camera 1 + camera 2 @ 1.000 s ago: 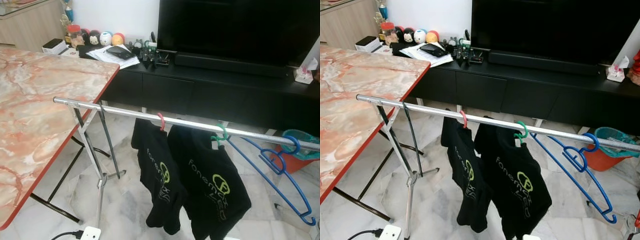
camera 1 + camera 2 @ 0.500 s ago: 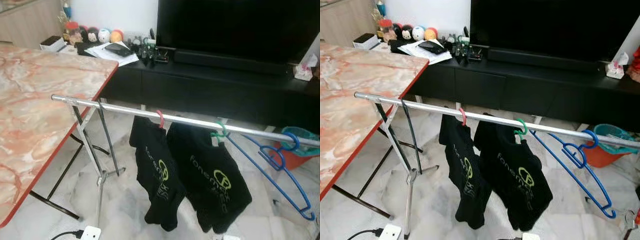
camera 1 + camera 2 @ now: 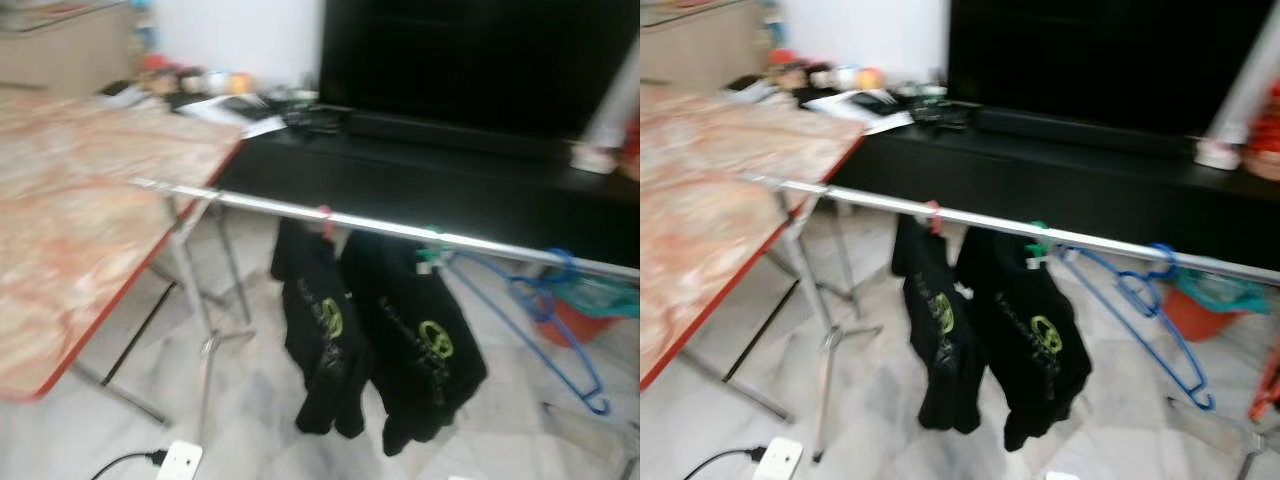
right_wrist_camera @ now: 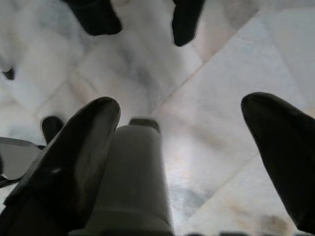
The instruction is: Hang hanger
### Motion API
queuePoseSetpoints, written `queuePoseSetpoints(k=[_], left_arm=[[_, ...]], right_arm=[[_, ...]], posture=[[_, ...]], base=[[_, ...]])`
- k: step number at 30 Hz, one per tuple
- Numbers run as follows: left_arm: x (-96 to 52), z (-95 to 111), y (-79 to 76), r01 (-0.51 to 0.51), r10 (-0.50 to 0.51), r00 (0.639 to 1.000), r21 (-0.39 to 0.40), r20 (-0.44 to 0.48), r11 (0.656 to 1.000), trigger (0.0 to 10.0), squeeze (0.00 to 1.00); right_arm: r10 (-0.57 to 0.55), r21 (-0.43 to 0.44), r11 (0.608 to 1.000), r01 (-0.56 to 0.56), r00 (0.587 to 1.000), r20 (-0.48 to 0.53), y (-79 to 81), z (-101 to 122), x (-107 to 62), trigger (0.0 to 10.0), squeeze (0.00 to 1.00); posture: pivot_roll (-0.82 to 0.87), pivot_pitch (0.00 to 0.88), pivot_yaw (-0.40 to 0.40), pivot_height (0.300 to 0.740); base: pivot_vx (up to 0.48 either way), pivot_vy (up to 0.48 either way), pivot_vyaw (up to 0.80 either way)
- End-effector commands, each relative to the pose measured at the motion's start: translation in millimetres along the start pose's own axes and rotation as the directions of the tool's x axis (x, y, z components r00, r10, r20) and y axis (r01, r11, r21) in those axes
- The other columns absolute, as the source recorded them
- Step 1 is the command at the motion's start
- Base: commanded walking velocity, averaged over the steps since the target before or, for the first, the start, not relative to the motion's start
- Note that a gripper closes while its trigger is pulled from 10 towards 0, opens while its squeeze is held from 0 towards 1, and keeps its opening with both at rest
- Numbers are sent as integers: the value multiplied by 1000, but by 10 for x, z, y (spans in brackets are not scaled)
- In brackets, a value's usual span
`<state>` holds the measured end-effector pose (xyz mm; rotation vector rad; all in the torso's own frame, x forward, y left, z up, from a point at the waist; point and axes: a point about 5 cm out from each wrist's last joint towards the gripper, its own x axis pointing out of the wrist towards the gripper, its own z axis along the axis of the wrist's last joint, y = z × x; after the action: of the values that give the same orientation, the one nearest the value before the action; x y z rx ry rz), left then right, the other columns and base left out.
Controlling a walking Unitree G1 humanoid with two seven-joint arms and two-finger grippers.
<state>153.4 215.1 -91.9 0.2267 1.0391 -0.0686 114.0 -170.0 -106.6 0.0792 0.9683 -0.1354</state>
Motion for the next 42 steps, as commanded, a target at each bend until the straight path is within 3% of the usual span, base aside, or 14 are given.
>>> queuePoseSetpoints(k=[1,42], left_arm=[[-10,-68,5,4,-4,999,6,-33,1000,10000,0],[-7,-52,9,5,-5,1000,5,-30,1000,10000,0]], right_arm=[[-5,13,1000,5,1000,-27,-15,-74,-22,10000,0],[19,-3,1000,-19,999,-47,-5,-65,-10,10000,0]], posture=[[-63,0,-39,740],[-61,0,-35,740]], base=[[-277,0,0],[-276,0,-95]])
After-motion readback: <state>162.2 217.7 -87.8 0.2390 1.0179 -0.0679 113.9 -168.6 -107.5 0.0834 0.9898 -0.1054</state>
